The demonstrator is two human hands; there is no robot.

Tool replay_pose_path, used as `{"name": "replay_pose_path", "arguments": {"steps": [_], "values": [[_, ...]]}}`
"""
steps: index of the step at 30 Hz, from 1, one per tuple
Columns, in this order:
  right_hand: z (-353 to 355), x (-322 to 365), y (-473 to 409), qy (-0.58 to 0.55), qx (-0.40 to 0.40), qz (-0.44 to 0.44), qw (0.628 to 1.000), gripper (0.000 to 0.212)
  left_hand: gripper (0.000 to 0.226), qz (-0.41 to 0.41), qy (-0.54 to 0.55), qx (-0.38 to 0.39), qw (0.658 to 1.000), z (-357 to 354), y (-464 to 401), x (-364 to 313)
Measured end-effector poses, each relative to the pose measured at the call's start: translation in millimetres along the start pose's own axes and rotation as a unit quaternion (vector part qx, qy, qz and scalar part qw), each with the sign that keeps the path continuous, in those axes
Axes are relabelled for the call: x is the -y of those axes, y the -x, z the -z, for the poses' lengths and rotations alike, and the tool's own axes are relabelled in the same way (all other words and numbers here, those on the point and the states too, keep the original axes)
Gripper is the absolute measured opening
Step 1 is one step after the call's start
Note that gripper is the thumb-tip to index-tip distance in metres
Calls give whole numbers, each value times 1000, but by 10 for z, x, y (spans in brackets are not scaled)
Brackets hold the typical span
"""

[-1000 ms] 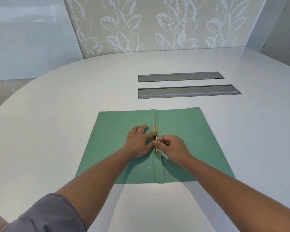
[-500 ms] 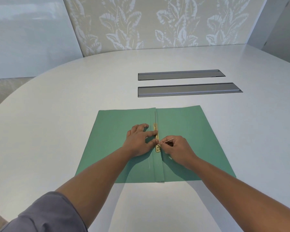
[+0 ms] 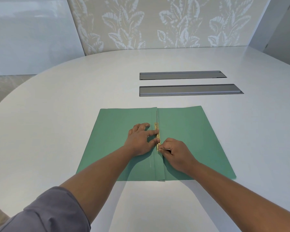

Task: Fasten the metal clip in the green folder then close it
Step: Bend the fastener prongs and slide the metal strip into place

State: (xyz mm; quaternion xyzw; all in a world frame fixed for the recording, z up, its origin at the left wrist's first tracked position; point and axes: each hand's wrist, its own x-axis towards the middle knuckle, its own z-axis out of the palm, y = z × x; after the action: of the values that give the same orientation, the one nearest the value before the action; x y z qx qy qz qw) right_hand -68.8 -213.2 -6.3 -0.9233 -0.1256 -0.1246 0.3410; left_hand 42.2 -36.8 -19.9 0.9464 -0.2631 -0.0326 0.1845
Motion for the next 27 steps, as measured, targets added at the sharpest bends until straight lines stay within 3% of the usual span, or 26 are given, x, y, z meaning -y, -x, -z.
{"name": "replay_pose_path", "arguments": {"steps": [6,27], "values": [[32,49,-17,50,30,38,998,15,54,1,5,3,1000,-4,-5,-4],[104,36,-4,44,44,45,997,14,53,0,2,4,1000,26,12,-25]]}}
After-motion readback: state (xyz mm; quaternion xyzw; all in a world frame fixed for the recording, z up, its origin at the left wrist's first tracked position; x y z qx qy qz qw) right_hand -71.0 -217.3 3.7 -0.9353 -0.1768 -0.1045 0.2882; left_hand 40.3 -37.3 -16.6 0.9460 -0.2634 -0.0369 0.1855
